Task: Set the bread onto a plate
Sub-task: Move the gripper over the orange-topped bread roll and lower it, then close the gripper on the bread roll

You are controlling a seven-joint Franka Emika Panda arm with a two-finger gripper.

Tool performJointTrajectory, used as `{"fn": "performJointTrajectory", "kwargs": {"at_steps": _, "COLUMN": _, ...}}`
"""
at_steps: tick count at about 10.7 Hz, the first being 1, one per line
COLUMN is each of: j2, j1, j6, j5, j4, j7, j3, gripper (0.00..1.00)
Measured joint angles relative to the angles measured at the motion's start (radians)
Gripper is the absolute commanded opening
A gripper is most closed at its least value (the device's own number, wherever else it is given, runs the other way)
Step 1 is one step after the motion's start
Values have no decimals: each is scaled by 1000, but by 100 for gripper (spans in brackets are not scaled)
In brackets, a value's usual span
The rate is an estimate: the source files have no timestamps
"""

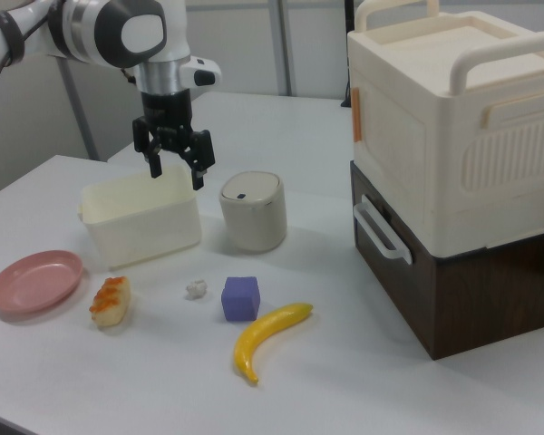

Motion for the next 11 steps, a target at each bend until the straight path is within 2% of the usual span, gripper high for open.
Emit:
{"fn": "performJointTrajectory", "kwargs": {"at_steps": 2, "j2": -7, "j1": 17, "j6": 9, "j5": 0, "j4": -21, "j7": 0, "j3": 2, "gripper": 100}}
{"fn": "performJointTrajectory", "kwargs": {"at_steps": 5, "j2": -32, "j1": 103, "j6": 35, "j5": 0, "j4": -102, "j7": 12, "j3": -26, "gripper": 100}}
{"fn": "performJointTrajectory", "kwargs": {"at_steps": 8, "j2": -43, "j1": 189, "j6": 50, "j5": 0, "j4": -156, "j7": 44, "j3": -26, "gripper": 100}}
{"fn": "performJointTrajectory", "kwargs": {"at_steps": 10, "j2": -44, "j1": 200, "j6": 135, "j5": -5, "j4": -238, "j7": 46, "j3": 16, "gripper": 100}}
{"fn": "performJointTrajectory", "kwargs": {"at_steps": 11, "j2": -42, "j1": 201, "j6": 199, "j5": -35, "j4": -306, "j7": 46, "j3": 43, "gripper": 100}}
